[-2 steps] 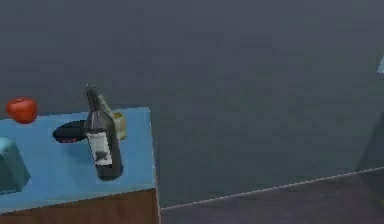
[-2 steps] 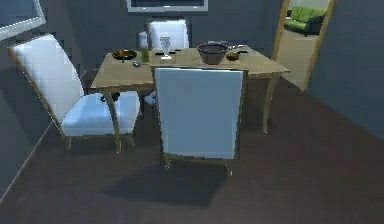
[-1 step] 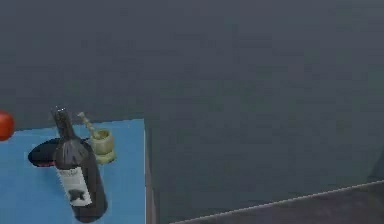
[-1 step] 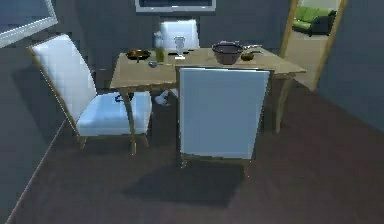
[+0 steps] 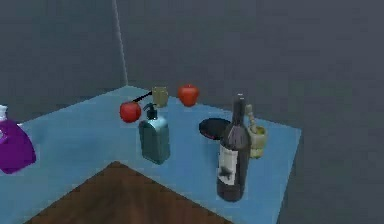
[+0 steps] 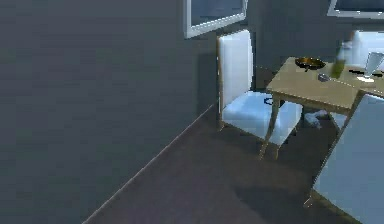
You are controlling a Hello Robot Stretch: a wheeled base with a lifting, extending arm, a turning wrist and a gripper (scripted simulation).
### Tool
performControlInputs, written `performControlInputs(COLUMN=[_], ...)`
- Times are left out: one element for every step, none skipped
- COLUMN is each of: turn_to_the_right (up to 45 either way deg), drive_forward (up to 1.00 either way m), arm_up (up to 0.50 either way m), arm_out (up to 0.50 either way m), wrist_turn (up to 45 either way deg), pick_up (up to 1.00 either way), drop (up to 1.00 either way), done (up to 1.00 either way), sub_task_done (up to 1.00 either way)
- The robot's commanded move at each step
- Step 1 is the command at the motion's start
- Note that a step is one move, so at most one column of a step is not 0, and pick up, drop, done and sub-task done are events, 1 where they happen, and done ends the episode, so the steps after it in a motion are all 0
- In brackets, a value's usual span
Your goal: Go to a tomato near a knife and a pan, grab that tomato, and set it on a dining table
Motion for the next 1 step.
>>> performControlInputs(turn_to_the_right=[-45.0], drive_forward=[0.00], arm_up=[0.00], arm_out=[0.00], wrist_turn=[0.0], pick_up=[0.00], drop=[0.00], done=[0.00], sub_task_done=[0.00])
